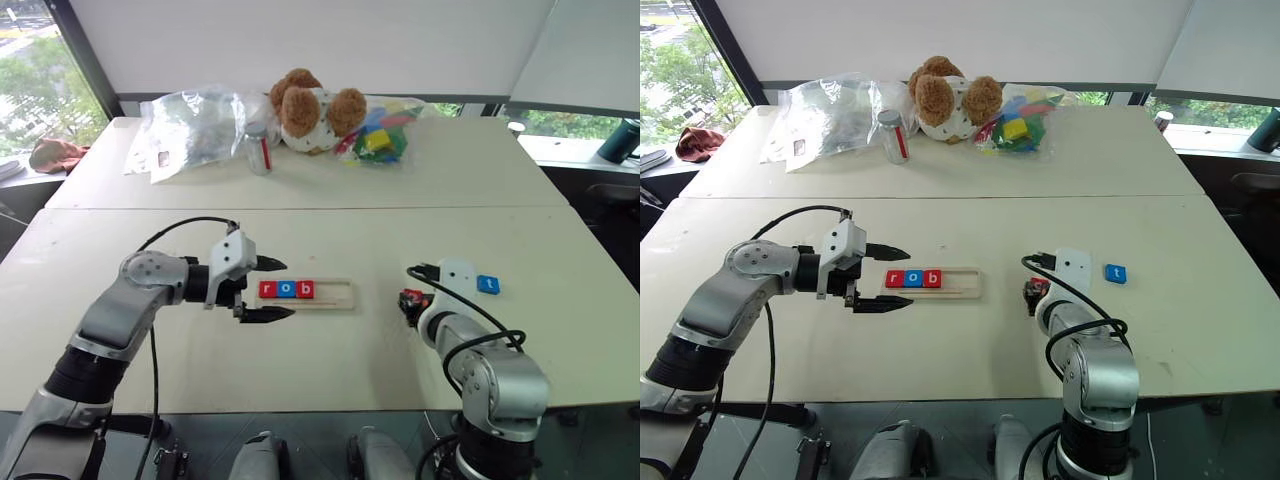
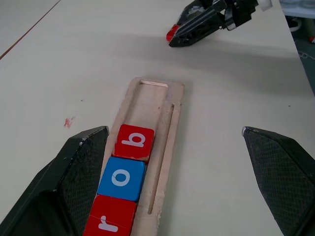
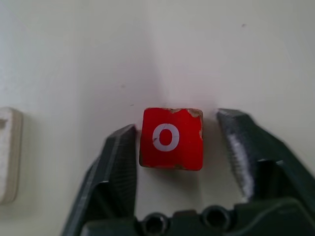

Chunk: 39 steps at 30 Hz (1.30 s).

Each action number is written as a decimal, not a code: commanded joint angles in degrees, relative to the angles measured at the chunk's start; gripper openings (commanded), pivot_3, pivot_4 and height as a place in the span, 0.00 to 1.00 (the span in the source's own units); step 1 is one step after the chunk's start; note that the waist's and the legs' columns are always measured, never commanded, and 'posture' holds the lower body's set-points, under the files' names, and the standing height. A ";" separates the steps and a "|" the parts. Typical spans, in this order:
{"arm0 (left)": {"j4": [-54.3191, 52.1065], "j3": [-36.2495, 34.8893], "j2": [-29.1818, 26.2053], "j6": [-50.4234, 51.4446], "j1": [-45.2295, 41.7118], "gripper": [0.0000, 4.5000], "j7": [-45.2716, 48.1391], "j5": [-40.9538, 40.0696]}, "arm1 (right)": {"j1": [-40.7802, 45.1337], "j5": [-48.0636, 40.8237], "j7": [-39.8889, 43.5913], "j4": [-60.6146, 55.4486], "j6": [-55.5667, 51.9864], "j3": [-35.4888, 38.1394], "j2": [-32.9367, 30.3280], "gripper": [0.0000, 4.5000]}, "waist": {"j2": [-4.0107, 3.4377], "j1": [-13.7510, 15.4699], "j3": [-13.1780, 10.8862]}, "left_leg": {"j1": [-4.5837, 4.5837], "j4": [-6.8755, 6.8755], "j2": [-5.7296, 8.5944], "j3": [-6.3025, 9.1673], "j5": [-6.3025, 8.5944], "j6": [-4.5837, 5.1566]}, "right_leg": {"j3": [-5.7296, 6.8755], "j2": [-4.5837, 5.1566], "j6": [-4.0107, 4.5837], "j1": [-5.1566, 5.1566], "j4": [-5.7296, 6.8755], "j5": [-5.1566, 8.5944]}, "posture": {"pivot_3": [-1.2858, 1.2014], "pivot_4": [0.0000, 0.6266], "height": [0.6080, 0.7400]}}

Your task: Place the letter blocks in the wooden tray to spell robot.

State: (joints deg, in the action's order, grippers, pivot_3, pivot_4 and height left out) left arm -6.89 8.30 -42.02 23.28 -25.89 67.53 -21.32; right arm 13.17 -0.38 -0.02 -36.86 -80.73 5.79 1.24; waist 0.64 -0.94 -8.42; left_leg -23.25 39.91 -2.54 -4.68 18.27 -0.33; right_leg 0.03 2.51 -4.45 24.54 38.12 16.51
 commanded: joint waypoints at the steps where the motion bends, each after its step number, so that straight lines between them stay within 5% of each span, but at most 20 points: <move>1: -0.57 -0.67 -0.16 -0.83 -0.25 1.00 0.25 0.24 | -0.85 -0.07 -0.19 0.64 -1.00 0.21 -0.43 0.98 | 0.05 0.15 0.03 | 0.00 0.02 -0.04 0.00 0.00 0.00 | 0.00 0.04 0.00 -0.02 0.00 0.00 | 0.52 0.24 1.00; 8: 1.13 -0.78 -0.48 -0.67 -2.05 1.00 0.61 0.73 | 5.88 -1.14 3.51 -3.05 -1.53 -1.57 -10.56 0.98 | -0.01 0.12 -0.01 | -0.01 0.06 0.01 -0.01 0.02 0.03 | 0.00 0.09 0.00 -0.04 -0.01 0.00 | 0.52 0.24 1.00; 12: 2.82 -0.27 0.07 -0.94 -3.36 1.00 1.31 1.20 | 12.26 -9.50 16.28 -0.54 2.03 0.92 -19.41 0.98 | -0.03 -0.10 -0.02 | -0.01 0.04 0.06 0.00 0.02 0.04 | 0.00 0.01 0.00 0.00 0.00 0.00 | 0.52 0.24 1.00; 15: 3.22 0.06 0.46 -0.94 -4.03 1.00 2.03 1.22 | 13.60 -16.28 32.71 7.42 13.67 2.33 -30.52 0.98 | -0.03 0.05 -0.02 | -0.01 -0.05 0.05 0.08 0.04 0.07 | 0.04 -0.04 0.00 0.00 -0.07 0.00 | 0.52 0.24 1.00; 20: 1.48 -0.86 -1.14 0.27 -4.61 1.00 4.48 -0.01 | 6.13 -14.18 62.70 27.68 53.38 -3.93 -47.99 0.98 | -0.01 0.47 -0.05 | -0.07 -0.06 0.17 0.10 0.16 0.28 | 0.04 0.05 -0.05 -0.15 -0.38 0.02 | 0.52 0.24 1.00; 25: -0.17 -2.26 -3.19 1.20 -2.75 1.00 3.71 -0.01 | 7.56 -8.99 70.46 46.27 74.67 -9.25 -49.81 0.98 | -0.07 -0.24 -0.09 | 0.00 0.03 0.12 -0.04 0.18 0.33 | -0.07 0.07 -0.14 -0.18 -0.35 -0.03 | 0.52 0.24 1.00; 35: -3.44 -4.03 -4.90 2.19 2.28 1.00 1.13 -0.15 | 13.31 -8.89 73.33 57.84 79.32 -11.49 -45.37 0.98 | -0.14 0.42 -0.14 | 0.16 0.10 -0.10 -0.12 0.10 0.18 | -0.16 0.05 -0.13 -0.19 -0.07 -0.03 | 0.52 0.24 1.00; 39: -3.57 -3.92 -4.86 1.96 2.58 1.00 0.79 0.26 | 13.73 -8.96 74.15 59.24 79.10 -11.70 -44.91 0.70 | -0.14 0.41 -0.14 | 0.14 0.11 -0.08 -0.12 0.00 0.01 | -0.15 0.09 -0.13 -0.19 -0.08 -0.03 | 0.52 0.24 1.00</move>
State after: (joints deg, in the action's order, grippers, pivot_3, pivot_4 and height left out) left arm -8.63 5.74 -46.23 25.62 -23.17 68.50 -20.71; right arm 25.91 -9.09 73.62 22.41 -2.12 -6.32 -43.68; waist 0.50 -0.52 -8.56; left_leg -23.11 40.03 -2.62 -4.80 18.27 -0.33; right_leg -0.12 2.59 -4.58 24.35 38.05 16.48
